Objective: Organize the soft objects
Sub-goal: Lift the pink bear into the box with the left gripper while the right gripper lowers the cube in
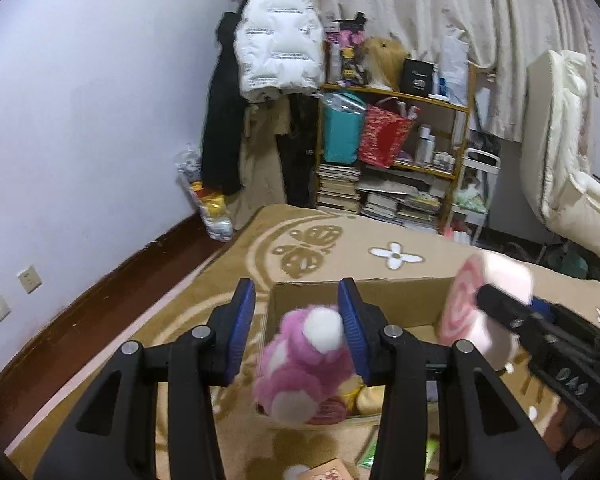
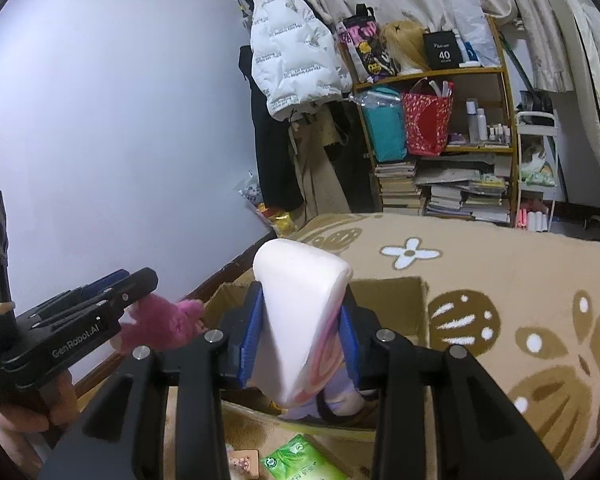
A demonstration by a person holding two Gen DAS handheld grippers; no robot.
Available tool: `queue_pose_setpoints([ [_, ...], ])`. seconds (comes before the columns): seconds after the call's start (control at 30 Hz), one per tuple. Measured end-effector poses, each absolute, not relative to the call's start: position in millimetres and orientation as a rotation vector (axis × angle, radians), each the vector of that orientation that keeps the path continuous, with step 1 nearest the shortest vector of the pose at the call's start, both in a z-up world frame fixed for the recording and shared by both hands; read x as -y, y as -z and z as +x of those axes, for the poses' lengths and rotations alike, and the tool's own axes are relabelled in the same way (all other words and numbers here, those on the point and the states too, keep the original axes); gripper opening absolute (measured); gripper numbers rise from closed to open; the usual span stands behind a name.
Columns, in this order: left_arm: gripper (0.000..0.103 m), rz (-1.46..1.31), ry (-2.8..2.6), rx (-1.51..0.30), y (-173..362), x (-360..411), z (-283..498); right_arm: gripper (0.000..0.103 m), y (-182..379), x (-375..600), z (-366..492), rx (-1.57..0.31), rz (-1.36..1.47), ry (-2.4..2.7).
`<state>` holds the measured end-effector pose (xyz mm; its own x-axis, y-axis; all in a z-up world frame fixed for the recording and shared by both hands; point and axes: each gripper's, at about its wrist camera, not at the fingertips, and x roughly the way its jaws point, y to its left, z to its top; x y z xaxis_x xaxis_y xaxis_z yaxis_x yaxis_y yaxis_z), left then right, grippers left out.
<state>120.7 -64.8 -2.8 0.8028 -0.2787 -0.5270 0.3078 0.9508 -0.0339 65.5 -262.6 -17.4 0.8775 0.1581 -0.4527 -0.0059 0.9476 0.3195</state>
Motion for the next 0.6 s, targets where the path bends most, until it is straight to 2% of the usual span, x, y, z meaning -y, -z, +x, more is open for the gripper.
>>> queue_pose_setpoints([
  [0.03, 0.035, 0.045, 0.338, -0.564, 6, 66, 122, 0.039, 21, 262, 68, -0.507, 0.318, -0.089],
  [0.2, 0.034, -0.01, 0.398, -0.609, 16, 72, 128, 0.044, 34, 261, 76, -0.555, 0.319, -0.098],
  [0.27, 0.025, -0.028, 0.429, -0.614, 19, 75, 128, 0.046, 39, 260, 77, -0.569, 0.322, -0.096],
  [0.3, 0.018, -0.036, 0.447, -0.616, 20, 76, 128, 0.046, 40, 261, 77, -0.575, 0.324, -0.097],
  [0.57, 0.018, -0.025, 0.455, -0.622, 24, 88, 125, 0.051, 42, 262, 77, -0.58, 0.334, -0.101],
  [0.6, 0.019, -0.029, 0.448, -0.621, 24, 88, 126, 0.056, 42, 262, 76, -0.574, 0.337, -0.099],
])
